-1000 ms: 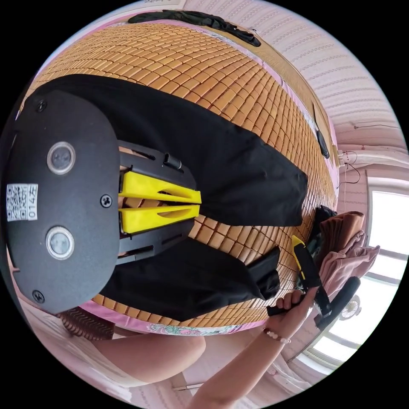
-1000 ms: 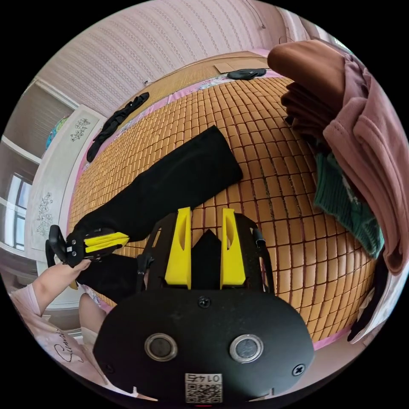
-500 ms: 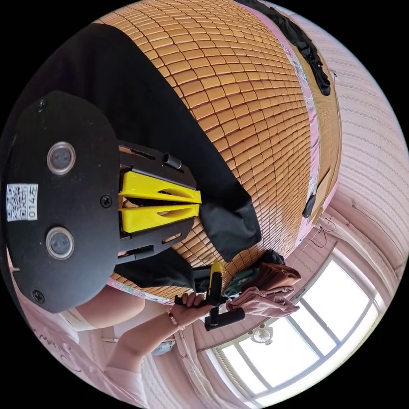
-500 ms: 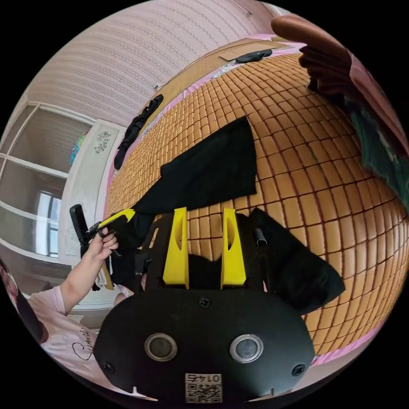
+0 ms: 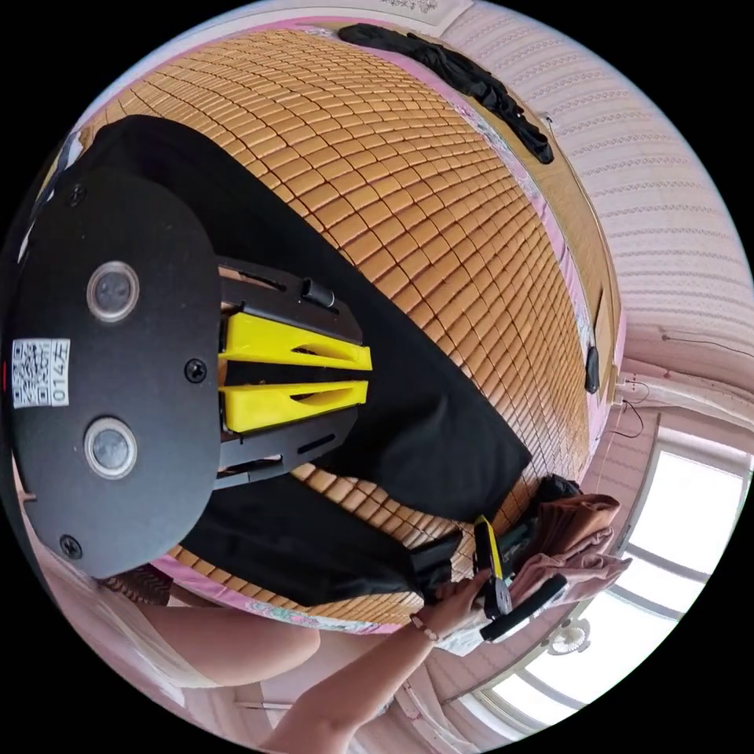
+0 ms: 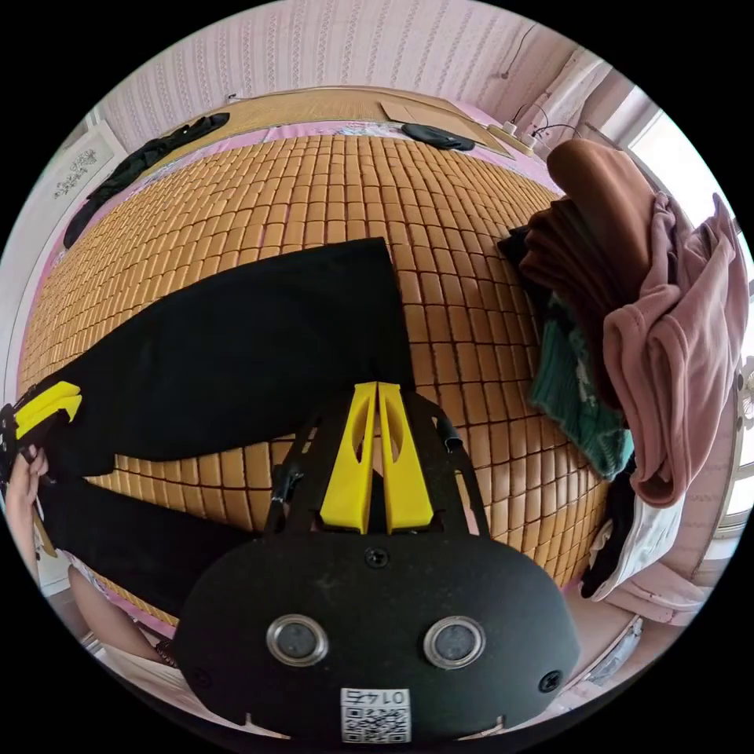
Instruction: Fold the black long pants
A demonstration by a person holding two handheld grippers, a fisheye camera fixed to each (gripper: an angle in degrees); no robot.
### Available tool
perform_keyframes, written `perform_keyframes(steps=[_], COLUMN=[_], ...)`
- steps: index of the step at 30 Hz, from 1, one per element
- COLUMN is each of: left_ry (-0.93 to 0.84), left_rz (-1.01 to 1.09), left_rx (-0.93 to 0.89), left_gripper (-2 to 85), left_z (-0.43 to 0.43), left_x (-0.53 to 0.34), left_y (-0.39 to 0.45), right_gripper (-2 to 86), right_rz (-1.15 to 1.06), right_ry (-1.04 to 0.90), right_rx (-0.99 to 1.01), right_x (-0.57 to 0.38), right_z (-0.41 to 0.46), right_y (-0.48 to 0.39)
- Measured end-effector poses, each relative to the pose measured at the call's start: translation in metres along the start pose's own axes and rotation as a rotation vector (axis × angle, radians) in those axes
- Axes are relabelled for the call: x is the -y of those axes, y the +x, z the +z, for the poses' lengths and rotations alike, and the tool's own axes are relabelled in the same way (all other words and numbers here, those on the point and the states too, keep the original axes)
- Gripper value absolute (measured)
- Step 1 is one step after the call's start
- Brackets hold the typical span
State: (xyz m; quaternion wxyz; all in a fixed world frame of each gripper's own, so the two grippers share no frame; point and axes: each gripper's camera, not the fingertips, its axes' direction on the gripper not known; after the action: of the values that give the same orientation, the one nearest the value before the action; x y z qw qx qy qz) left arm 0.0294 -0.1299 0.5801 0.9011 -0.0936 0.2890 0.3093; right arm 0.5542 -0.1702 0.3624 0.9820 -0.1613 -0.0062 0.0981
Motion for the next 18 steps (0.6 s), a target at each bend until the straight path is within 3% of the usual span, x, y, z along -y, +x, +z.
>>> perform_keyframes(steps=[2, 8, 13, 18], left_ry=[-0.016, 0.060, 0.245, 0.226], left_rz=[0.002, -0.122, -0.099, -0.141], left_rx=[0.060, -0.034, -0.138, -0.186], left_gripper=[0.6, 1.8, 2.7, 1.6], left_z=[0.012, -0.006, -0.071, -0.110], left_x=[-0.015, -0.032, -0.087, -0.175], left_y=[0.000, -0.012, 0.002, 0.033], right_gripper=[-0.9, -0.9, 0.1, 0.1], right_rz=[0.025, 0.036, 0.052, 0.156], right_ry=[0.005, 0.036, 0.171, 0.138], right_rx=[-0.002, 0.107, 0.338, 0.436], right_x=[-0.005, -0.027, -0.112, -0.209], right_z=[0.002, -0.010, -0.059, -0.072], right_y=[0.006, 0.018, 0.037, 0.034])
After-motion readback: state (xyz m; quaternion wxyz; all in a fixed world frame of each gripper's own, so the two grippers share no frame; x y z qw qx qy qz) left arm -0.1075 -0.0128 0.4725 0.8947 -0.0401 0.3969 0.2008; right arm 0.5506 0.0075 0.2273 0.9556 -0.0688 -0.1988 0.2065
